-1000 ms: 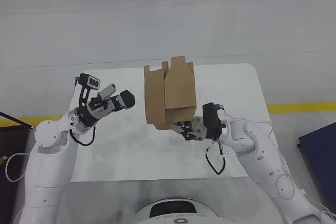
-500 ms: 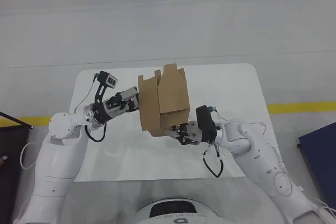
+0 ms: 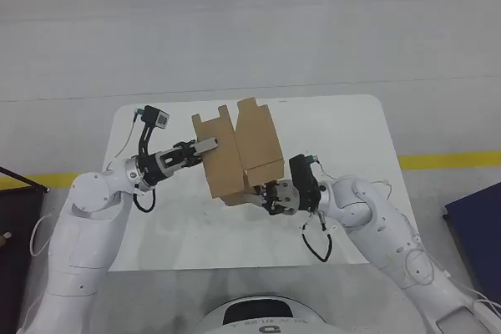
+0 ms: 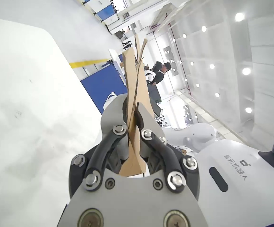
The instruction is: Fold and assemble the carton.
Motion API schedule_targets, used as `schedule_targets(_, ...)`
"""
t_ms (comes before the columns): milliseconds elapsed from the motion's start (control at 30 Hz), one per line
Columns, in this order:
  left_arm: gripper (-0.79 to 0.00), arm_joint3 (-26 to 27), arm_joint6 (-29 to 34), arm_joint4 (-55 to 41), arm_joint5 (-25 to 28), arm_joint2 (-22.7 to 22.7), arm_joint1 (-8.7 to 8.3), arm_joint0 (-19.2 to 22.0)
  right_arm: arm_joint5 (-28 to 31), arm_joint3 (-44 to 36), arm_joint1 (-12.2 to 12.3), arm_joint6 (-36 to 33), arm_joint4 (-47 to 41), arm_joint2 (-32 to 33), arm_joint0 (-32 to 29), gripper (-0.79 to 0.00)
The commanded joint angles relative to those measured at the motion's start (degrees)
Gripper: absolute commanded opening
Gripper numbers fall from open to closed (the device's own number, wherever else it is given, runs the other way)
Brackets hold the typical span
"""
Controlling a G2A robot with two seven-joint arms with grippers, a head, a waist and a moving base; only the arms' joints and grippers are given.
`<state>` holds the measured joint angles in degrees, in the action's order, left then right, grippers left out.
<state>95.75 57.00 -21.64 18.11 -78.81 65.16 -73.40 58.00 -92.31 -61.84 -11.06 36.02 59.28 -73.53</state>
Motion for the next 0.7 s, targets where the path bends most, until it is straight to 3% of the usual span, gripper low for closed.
schedule_targets(0,-0.785,0.6,-1.2,0.7,0.4,0.0,-0.03,-0.4,0.0,0.2,0.1,-0.2,-0.3,0.1,0.0,-0.471)
schedule_targets(33,-0.785,0.9,-2.0,0.8,0.5,-0.1,-0.03,-0.6,0.0,0.2,0.2,-0.3,-0.5,0.1,0.0,-0.44)
schedule_targets(67,-0.785,1.1,-3.0,1.2,0.8,-0.3,-0.04,-0.8,0.0,0.3,0.3,-0.5,-0.6,0.2,0.0,-0.305)
schedule_targets(100,-0.785,1.4,-4.1,1.7,1.2,-0.6,-0.06,-0.8,0.0,0.4,0.3,-0.6,-0.8,0.3,-0.1,-0.015)
schedule_targets(267,-0.785,1.3,-9.6,2.4,0.5,-3.6,-0.27,-0.6,-0.4,1.4,1.1,1.8,-2.4,4.9,-1.8,0.0)
schedule_targets(433,-0.785,-0.4,-10.6,5.4,-3.6,-5.2,-0.67,0.5,-0.7,0.2,2.4,6.0,-2.5,13.5,-6.7,0.0)
schedule_targets(667,-0.785,-0.4,-10.6,5.4,-3.6,-5.2,-0.67,0.5,0.0,-0.4,2.6,7.2,-4.0,14.3,-7.8,0.0)
